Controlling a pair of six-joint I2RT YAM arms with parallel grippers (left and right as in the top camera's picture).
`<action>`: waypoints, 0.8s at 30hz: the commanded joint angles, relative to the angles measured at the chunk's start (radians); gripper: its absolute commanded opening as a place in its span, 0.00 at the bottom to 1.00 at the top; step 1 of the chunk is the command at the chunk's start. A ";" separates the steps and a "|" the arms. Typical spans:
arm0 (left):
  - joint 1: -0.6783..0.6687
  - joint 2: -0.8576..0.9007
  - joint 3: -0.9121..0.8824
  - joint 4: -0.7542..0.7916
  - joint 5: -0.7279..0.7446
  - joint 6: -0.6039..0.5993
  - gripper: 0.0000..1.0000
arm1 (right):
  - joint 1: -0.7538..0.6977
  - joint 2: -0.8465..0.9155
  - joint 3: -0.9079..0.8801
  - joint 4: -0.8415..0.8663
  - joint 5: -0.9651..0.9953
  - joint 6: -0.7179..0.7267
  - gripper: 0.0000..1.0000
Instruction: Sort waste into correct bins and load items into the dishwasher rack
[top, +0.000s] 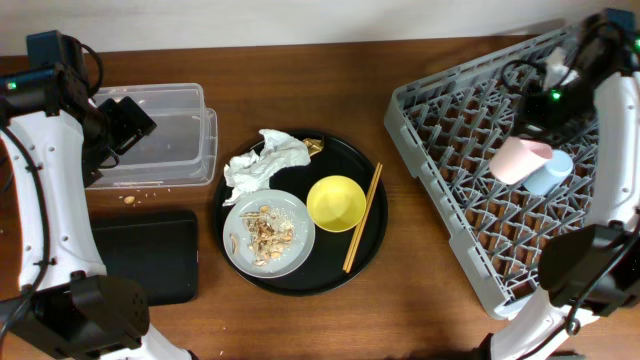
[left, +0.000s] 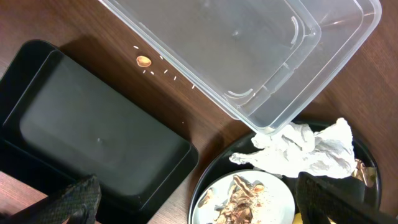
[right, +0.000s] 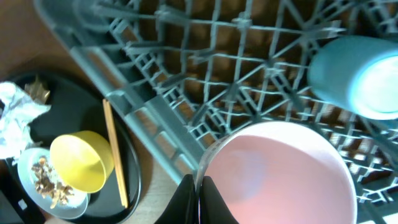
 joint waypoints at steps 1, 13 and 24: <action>0.005 -0.029 0.018 -0.001 -0.007 -0.009 0.99 | -0.052 0.001 -0.001 0.023 -0.184 -0.063 0.04; 0.005 -0.029 0.018 -0.001 -0.007 -0.009 0.99 | -0.174 0.080 -0.259 0.049 -0.784 -0.216 0.04; 0.005 -0.029 0.018 -0.001 -0.007 -0.009 0.99 | -0.296 0.153 -0.434 0.093 -0.861 -0.237 0.04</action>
